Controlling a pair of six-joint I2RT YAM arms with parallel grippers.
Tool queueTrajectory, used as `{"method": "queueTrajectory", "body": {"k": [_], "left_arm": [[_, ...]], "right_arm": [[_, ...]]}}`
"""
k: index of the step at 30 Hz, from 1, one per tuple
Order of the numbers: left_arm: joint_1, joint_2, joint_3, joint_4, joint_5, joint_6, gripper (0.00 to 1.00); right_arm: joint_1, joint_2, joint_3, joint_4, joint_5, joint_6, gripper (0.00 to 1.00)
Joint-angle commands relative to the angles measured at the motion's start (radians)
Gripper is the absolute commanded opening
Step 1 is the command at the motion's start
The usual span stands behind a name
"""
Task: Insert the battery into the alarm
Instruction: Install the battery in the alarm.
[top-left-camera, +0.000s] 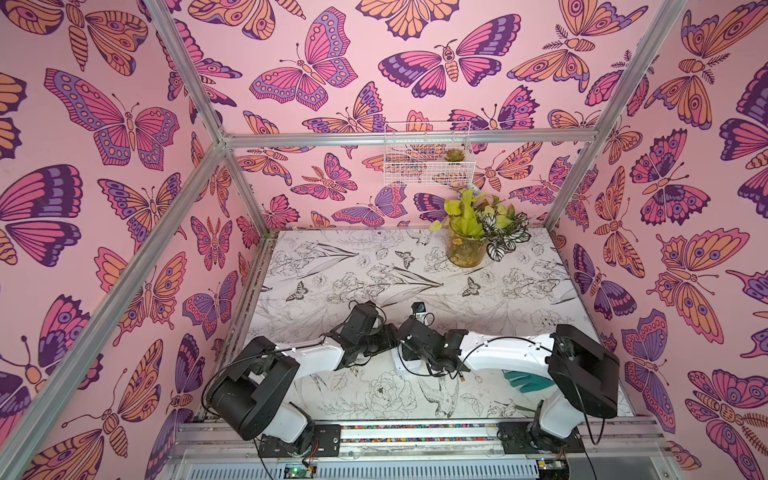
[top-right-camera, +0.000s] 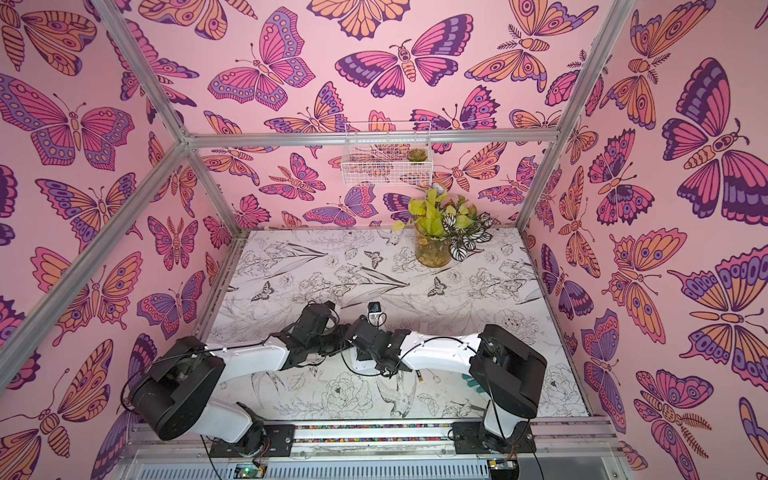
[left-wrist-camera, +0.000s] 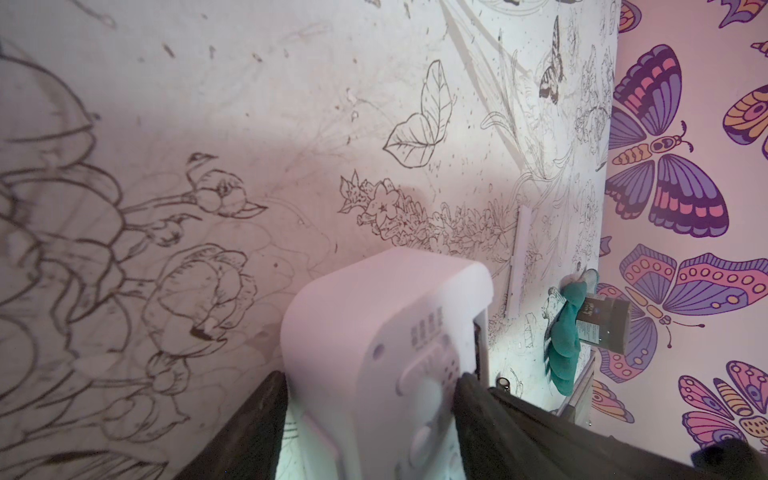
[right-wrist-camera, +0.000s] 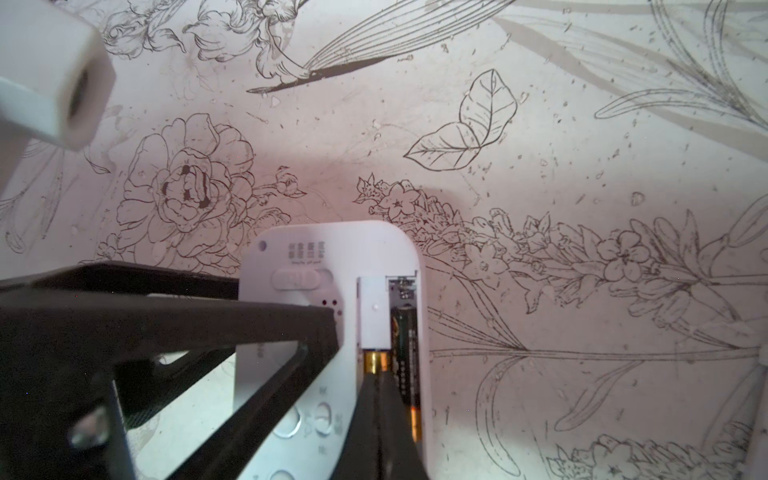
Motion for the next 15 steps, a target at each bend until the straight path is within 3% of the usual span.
{"method": "queueTrajectory", "body": {"k": [1, 7, 15], "left_arm": [[0.003, 0.021, -0.042, -0.117, -0.042, 0.003, 0.65], [0.003, 0.004, -0.035, -0.116, -0.026, 0.011, 0.66], [0.003, -0.005, -0.009, -0.137, -0.007, 0.025, 0.66]], "right_arm": [[0.024, 0.034, -0.013, -0.116, -0.072, 0.001, 0.04], [0.023, -0.068, 0.060, -0.180, -0.009, -0.070, 0.07], [0.021, -0.358, -0.050, -0.332, 0.099, -0.071, 0.26]]}}
